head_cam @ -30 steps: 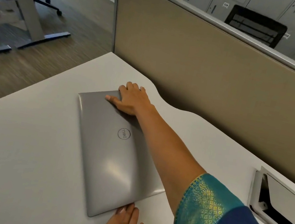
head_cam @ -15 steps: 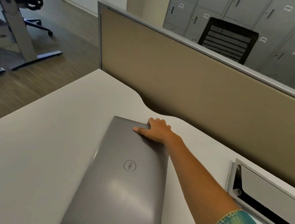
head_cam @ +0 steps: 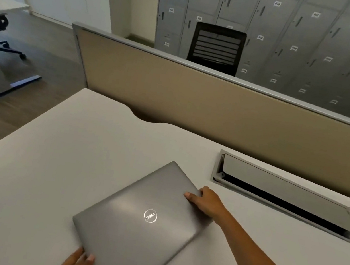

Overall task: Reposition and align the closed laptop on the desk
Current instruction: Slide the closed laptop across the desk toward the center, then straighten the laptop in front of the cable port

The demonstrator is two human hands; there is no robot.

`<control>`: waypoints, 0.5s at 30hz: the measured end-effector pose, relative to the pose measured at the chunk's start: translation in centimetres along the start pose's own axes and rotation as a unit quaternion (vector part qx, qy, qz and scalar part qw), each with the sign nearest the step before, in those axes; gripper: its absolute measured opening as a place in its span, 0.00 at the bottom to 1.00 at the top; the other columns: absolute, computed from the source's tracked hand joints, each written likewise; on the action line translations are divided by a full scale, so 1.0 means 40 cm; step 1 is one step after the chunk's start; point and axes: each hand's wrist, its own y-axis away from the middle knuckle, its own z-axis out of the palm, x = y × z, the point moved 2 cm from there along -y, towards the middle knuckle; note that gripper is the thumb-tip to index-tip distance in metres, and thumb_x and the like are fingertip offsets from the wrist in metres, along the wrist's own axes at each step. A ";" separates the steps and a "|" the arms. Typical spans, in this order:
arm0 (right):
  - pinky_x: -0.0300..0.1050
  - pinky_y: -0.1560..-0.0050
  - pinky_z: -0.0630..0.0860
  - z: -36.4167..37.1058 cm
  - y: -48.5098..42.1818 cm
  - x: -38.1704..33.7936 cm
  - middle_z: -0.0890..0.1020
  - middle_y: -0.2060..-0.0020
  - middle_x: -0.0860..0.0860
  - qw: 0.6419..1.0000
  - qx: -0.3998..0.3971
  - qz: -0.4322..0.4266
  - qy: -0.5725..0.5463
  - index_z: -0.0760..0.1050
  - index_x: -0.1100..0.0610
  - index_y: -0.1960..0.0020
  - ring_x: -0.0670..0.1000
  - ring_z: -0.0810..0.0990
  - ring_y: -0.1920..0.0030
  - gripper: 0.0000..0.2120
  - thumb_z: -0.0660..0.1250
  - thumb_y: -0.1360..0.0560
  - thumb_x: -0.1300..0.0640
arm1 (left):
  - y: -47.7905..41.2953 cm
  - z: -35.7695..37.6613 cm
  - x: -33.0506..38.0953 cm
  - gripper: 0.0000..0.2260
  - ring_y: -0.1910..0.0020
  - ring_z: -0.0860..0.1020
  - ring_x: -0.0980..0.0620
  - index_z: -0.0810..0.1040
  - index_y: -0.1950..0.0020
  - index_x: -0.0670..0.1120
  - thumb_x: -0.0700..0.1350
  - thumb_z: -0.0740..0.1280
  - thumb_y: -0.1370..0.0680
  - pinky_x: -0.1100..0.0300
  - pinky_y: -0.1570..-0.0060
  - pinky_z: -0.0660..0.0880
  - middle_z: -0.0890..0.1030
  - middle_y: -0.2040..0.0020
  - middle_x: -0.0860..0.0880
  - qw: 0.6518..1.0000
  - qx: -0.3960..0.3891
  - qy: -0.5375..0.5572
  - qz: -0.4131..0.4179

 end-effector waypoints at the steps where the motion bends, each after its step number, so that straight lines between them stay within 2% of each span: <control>1: 0.47 0.57 0.69 -0.012 0.038 0.042 0.78 0.51 0.57 1.000 0.005 0.015 -0.015 0.73 0.63 0.47 0.56 0.77 0.52 0.28 0.67 0.29 0.38 | 0.017 0.008 -0.013 0.17 0.51 0.79 0.43 0.72 0.35 0.33 0.31 0.64 0.24 0.55 0.49 0.78 0.77 0.36 0.39 0.998 -0.013 -0.056 -0.030; 2: 0.47 0.56 0.69 -0.023 0.077 0.087 0.78 0.50 0.56 0.999 0.010 0.030 -0.029 0.72 0.63 0.46 0.57 0.77 0.51 0.27 0.67 0.29 0.39 | 0.037 0.019 -0.016 0.18 0.55 0.79 0.43 0.71 0.35 0.32 0.28 0.65 0.25 0.53 0.51 0.79 0.78 0.38 0.36 0.997 -0.011 -0.064 -0.048; 5: 0.43 0.61 0.69 -0.050 0.190 0.231 0.77 0.52 0.53 0.992 0.034 0.082 -0.088 0.71 0.58 0.50 0.52 0.76 0.55 0.22 0.67 0.29 0.40 | 0.112 0.056 -0.021 0.19 0.49 0.78 0.41 0.72 0.34 0.32 0.28 0.65 0.26 0.48 0.40 0.73 0.78 0.39 0.35 0.990 -0.038 -0.121 -0.055; 9: 0.44 0.61 0.70 -0.082 0.329 0.397 0.77 0.56 0.51 0.979 0.072 0.132 -0.140 0.71 0.56 0.51 0.48 0.75 0.58 0.20 0.68 0.29 0.40 | 0.185 0.123 -0.053 0.19 0.45 0.79 0.38 0.72 0.34 0.33 0.29 0.65 0.26 0.48 0.40 0.74 0.79 0.40 0.35 0.978 -0.068 -0.188 -0.057; 12: 0.46 0.57 0.71 -0.102 0.423 0.501 0.78 0.55 0.53 0.969 0.098 0.157 -0.163 0.72 0.58 0.52 0.52 0.76 0.57 0.19 0.68 0.28 0.42 | 0.210 0.178 -0.095 0.18 0.50 0.80 0.40 0.75 0.37 0.35 0.30 0.66 0.26 0.50 0.43 0.76 0.81 0.42 0.36 0.968 -0.099 -0.225 -0.057; 15: 0.47 0.57 0.72 -0.124 0.514 0.590 0.80 0.54 0.56 0.959 0.120 0.179 -0.184 0.75 0.60 0.52 0.54 0.77 0.56 0.18 0.69 0.28 0.44 | 0.228 0.241 -0.141 0.17 0.50 0.80 0.41 0.77 0.38 0.36 0.31 0.67 0.27 0.51 0.45 0.76 0.81 0.42 0.37 0.955 -0.116 -0.268 -0.051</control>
